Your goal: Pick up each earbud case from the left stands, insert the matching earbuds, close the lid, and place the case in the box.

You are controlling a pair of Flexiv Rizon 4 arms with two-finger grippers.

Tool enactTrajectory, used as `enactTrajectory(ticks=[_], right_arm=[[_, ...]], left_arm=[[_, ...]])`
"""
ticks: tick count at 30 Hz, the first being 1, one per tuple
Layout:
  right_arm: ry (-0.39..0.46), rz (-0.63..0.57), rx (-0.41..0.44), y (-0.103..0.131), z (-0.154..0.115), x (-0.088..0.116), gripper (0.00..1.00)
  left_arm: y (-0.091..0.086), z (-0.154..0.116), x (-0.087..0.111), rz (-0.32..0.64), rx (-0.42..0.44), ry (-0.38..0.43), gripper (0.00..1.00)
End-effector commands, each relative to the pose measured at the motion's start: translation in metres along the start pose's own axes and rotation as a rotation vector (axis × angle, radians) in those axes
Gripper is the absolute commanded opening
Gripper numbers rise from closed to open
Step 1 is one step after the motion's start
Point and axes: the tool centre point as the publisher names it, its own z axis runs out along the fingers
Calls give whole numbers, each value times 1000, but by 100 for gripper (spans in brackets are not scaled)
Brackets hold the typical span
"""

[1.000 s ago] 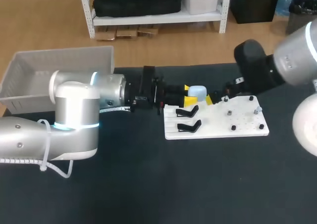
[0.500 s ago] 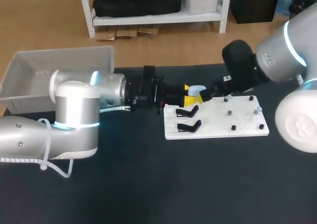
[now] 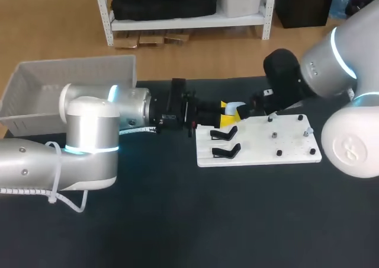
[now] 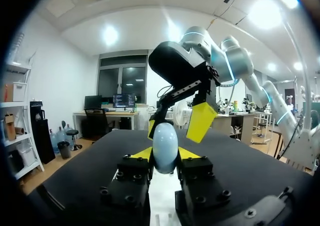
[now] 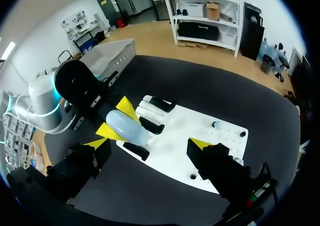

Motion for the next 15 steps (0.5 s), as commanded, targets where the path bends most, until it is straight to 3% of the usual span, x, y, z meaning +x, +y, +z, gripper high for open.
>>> enactTrajectory(ticks=[1,15], right_arm=[[-9,10,8,-1,3,-1,100],[-25,24,23,-5,5,-5,100]], left_arm=[[0,0,2,4,-1,-6,0],[0,0,2,4,-1,-6,0]])
